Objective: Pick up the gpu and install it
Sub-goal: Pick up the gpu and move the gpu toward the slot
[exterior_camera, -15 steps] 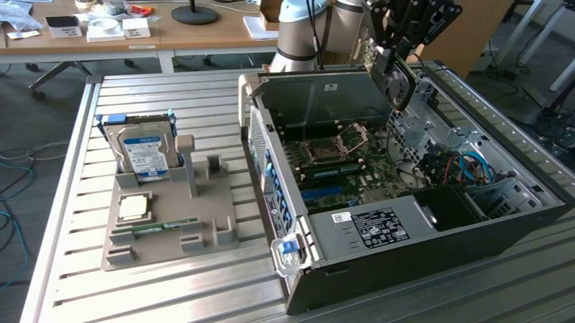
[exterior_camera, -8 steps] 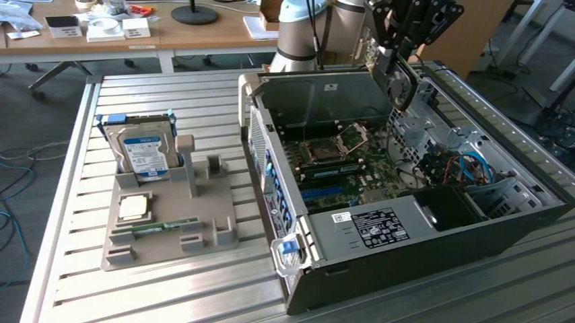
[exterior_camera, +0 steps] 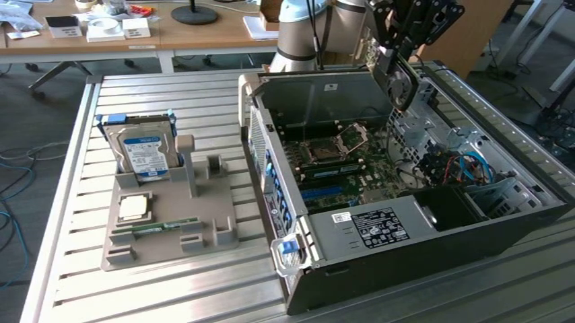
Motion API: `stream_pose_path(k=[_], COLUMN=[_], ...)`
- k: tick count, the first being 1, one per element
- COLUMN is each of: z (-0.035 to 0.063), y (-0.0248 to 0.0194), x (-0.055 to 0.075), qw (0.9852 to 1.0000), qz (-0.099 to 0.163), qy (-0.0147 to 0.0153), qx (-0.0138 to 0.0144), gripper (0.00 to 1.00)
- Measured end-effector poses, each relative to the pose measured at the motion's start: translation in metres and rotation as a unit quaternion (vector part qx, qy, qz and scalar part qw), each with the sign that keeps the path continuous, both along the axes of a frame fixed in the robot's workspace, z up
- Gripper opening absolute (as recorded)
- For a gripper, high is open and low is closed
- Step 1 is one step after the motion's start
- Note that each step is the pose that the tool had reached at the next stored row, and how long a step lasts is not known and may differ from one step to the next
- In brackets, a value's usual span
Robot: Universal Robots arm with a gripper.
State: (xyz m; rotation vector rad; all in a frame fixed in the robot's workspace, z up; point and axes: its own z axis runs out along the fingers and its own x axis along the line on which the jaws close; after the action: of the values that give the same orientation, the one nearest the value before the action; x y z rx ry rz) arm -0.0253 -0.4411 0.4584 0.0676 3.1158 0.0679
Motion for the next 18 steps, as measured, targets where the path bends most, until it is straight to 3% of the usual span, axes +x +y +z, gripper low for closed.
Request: stream_pose_path(k=[18], z=[-0.0002], y=[0.0000], x=[0.0054], qw=[1.0000], qz=[0.000], qy=[0.0000], qx=[-0.0001], gripper=[0.27])
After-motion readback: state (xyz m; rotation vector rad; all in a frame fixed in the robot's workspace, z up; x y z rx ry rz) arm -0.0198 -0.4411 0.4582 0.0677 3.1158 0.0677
